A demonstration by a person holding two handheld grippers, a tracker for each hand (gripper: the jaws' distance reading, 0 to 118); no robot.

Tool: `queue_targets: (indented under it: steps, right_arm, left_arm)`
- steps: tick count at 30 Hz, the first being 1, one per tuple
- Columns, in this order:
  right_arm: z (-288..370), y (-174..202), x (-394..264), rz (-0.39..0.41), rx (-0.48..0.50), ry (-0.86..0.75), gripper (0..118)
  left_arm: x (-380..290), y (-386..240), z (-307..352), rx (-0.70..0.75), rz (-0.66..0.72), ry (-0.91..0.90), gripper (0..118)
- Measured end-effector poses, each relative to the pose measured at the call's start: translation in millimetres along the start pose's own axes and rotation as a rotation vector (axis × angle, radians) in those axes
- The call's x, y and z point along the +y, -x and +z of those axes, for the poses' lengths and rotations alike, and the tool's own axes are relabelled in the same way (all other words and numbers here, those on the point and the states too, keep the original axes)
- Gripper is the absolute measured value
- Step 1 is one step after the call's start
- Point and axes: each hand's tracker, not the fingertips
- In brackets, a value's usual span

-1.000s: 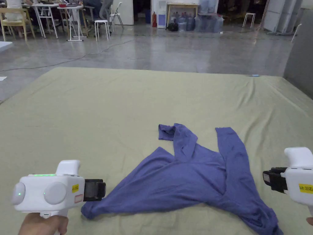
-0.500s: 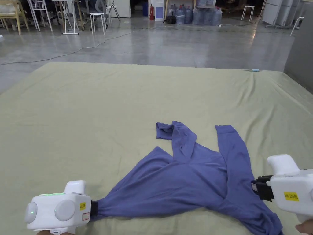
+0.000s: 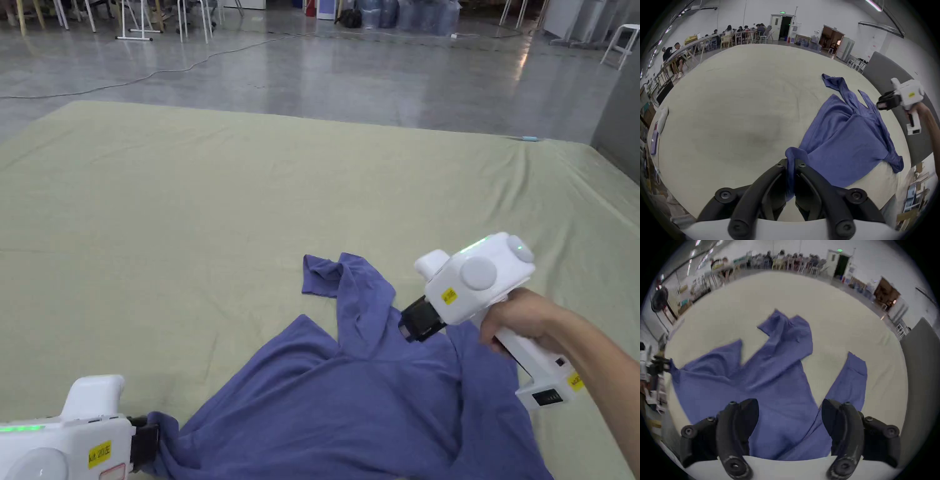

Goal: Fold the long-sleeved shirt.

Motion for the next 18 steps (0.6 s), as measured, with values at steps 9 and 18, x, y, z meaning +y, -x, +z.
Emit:
queue_targets:
  steps: [9, 18]
  right_arm:
    - [-61.9, -4.8, 5.1, 0.073, 0.006, 0.115, 38]
    - [-23.2, -0.5, 4.5, -0.014, 0.035, 0.057, 0]
  left_arm:
    - [4.9, 1.5, -10.4, -0.002, 0.027, 0.013, 1]
    - [27.9, -2.1, 3.0, 0.021, 0.037, -0.065, 1]
